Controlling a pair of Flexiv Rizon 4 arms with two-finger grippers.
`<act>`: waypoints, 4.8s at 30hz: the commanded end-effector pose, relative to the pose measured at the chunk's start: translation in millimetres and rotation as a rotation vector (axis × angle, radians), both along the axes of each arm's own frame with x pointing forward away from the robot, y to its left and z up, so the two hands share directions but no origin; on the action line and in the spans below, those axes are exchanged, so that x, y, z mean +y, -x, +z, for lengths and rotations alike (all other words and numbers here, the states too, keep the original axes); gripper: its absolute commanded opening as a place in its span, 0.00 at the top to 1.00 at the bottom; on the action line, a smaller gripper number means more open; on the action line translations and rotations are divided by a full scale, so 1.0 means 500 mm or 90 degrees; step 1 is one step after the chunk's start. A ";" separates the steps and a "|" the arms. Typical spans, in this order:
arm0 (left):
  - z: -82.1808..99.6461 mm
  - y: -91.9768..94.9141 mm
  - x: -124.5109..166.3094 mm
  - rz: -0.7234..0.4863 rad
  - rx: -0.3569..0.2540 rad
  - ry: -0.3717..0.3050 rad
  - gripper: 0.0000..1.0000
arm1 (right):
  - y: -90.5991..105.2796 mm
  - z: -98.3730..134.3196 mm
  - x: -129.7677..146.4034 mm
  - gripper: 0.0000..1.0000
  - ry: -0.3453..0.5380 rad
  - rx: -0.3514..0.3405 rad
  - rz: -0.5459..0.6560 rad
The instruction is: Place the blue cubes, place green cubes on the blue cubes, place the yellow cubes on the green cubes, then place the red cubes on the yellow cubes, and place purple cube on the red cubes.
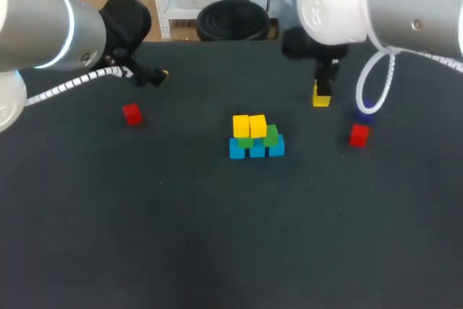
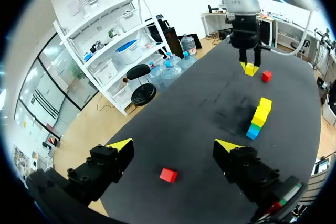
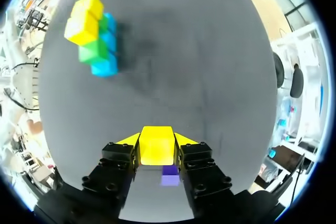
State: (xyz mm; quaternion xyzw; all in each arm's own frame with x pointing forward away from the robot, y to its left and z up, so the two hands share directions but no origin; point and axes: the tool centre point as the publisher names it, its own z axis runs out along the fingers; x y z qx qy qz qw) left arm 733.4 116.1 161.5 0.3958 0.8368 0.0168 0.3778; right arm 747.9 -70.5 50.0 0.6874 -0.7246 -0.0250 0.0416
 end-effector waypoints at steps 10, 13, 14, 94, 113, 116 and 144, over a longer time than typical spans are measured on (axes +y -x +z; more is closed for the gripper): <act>0.000 -0.001 0.002 -0.002 0.000 0.001 0.00 | 0.135 0.051 0.074 1.00 -0.019 -0.016 0.002; 0.000 -0.001 0.002 -0.002 0.000 0.001 0.00 | 0.151 0.054 0.086 1.00 -0.020 -0.017 0.000; 0.000 -0.001 0.002 -0.002 0.000 0.001 0.00 | 0.155 0.055 0.089 1.00 -0.020 -0.018 0.000; 0.000 -0.001 0.002 -0.002 0.000 0.001 0.00 | 0.141 0.000 0.195 1.00 -0.009 0.000 0.078; 0.000 -0.001 0.002 -0.002 0.000 0.001 0.00 | 0.138 -0.007 0.198 1.00 -0.014 0.004 0.081; 0.000 -0.001 0.002 -0.002 0.000 0.001 0.00 | 0.138 -0.007 0.198 1.00 -0.015 0.005 0.082; 0.000 -0.001 0.002 -0.002 0.000 0.001 0.00 | 0.136 0.006 0.182 0.00 -0.024 -0.003 0.062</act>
